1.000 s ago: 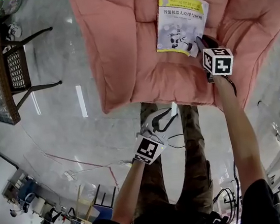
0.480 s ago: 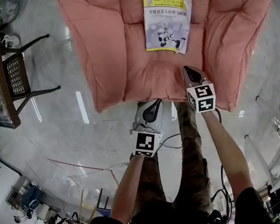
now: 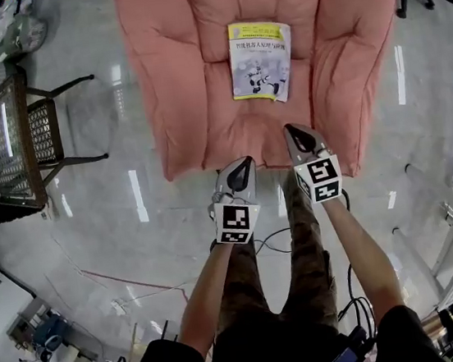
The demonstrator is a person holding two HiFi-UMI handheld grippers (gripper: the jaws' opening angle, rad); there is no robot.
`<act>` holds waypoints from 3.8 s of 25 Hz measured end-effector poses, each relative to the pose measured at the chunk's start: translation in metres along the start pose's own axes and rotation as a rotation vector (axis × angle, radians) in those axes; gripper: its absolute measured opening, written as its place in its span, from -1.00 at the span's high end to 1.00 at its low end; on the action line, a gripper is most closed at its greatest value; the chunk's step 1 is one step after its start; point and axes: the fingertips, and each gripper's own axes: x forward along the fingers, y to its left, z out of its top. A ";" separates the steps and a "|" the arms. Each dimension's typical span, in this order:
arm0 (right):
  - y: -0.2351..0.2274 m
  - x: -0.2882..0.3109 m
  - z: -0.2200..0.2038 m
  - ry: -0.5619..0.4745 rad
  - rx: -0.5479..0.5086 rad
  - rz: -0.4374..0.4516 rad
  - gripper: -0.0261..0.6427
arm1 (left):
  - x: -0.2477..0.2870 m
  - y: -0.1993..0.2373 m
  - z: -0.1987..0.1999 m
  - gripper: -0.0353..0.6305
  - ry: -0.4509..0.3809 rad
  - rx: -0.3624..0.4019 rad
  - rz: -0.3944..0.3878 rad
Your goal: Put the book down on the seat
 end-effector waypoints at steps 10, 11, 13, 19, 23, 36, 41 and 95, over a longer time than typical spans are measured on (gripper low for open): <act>0.020 -0.059 0.070 -0.066 -0.048 0.021 0.89 | -0.026 -0.004 0.096 0.89 -0.076 0.083 -0.007; 0.026 -0.068 0.074 -0.074 -0.053 0.027 0.89 | -0.034 -0.006 0.101 0.89 -0.077 0.090 -0.011; 0.040 -0.086 0.092 -0.101 -0.070 0.051 0.89 | -0.049 -0.009 0.118 0.89 -0.090 0.107 -0.020; 0.079 -0.131 0.155 -0.197 -0.143 0.113 0.89 | -0.085 -0.017 0.159 0.89 -0.147 0.151 -0.039; 0.086 -0.160 0.187 -0.250 -0.165 0.107 0.89 | -0.102 -0.028 0.190 0.89 -0.199 0.188 -0.055; 0.080 -0.236 0.231 -0.333 -0.141 0.015 0.89 | -0.149 -0.049 0.263 0.89 -0.316 0.241 -0.058; 0.083 -0.259 0.258 -0.392 -0.123 0.007 0.89 | -0.167 -0.051 0.286 0.89 -0.371 0.246 -0.045; 0.112 -0.320 0.428 -0.798 -0.320 -0.021 0.89 | -0.261 -0.016 0.464 0.89 -0.920 0.282 0.073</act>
